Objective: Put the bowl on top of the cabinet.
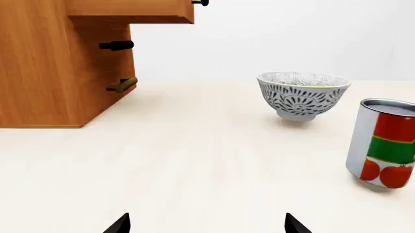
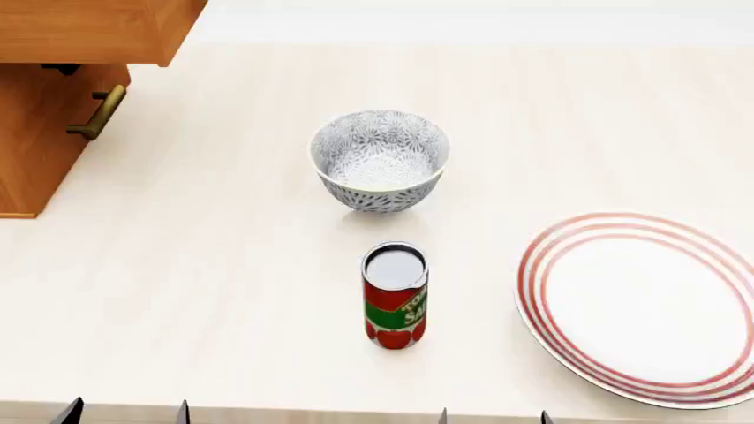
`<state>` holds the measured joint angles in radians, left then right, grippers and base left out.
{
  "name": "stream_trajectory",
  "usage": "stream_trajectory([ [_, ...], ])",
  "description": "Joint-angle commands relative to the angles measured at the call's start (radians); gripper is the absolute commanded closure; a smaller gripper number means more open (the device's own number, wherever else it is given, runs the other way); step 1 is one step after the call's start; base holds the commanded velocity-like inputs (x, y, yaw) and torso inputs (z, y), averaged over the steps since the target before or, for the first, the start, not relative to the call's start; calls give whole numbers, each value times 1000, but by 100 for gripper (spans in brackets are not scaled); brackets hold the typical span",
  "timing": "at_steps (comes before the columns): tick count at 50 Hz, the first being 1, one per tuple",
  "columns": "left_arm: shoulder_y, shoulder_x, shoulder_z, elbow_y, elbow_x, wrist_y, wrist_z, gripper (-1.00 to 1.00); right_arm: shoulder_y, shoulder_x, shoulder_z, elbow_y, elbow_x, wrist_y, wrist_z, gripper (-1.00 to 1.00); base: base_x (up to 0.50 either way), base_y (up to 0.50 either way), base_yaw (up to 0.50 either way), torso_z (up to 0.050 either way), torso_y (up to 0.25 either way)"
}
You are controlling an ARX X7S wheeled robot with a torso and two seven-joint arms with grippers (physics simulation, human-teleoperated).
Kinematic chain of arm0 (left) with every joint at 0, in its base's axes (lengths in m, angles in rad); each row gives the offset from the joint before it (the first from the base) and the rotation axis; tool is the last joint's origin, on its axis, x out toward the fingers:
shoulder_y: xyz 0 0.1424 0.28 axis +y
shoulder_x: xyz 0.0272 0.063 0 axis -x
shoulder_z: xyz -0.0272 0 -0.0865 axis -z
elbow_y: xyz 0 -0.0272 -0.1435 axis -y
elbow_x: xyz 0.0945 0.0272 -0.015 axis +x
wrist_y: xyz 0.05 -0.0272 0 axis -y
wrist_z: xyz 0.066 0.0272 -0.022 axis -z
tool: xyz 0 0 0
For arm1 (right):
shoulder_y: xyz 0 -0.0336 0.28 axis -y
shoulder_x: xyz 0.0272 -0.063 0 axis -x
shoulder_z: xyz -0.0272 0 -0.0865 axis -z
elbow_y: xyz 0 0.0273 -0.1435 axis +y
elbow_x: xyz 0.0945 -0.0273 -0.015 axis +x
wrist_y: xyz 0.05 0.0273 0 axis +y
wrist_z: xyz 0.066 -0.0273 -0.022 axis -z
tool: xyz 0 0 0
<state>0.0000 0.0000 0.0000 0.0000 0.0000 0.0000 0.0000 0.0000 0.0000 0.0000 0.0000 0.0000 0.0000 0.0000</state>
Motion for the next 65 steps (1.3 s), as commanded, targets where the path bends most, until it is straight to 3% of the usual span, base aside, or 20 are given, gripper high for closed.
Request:
stream_trajectory([
  [1,1,-15,13,2,-25,4,-17,-100,-7,17,-21,-4,40,-38,-7,-100,0,0,0,0,0],
  [9,-1,-39,49,-3,-49,2,-44,-100,-2,42,-59,-4,68,-12,10,-100,0,0,0,0,0],
  [11,-19,-58,83,-21,-57,-32,-1,-100,0,45,-61,1,78,-13,15,-100,0,0,0,0,0],
  [12,-33,-37,68,-39,-26,-32,-73,-100,2,43,-62,9,88,-23,15,-100,0,0,0,0,0],
  [15,-34,-40,68,-42,-39,-30,-85,-100,-1,51,-70,5,89,-23,22,-100,0,0,0,0,0],
  [22,1,-53,62,-5,-100,26,-67,-100,0,62,-86,1,88,-8,45,-100,0,0,0,0,0],
  [23,-12,-70,99,-13,-53,-23,-66,-100,-1,64,-86,1,92,-9,45,-100,0,0,0,0,0],
  [31,-8,-78,101,-9,-81,-10,-71,-100,0,77,-107,6,93,-26,52,-100,0,10,0,0,0],
  [65,-19,-115,148,-21,-110,-11,-109,-100,6,112,-150,6,115,-22,104,-100,15,500,0,0,0],
])
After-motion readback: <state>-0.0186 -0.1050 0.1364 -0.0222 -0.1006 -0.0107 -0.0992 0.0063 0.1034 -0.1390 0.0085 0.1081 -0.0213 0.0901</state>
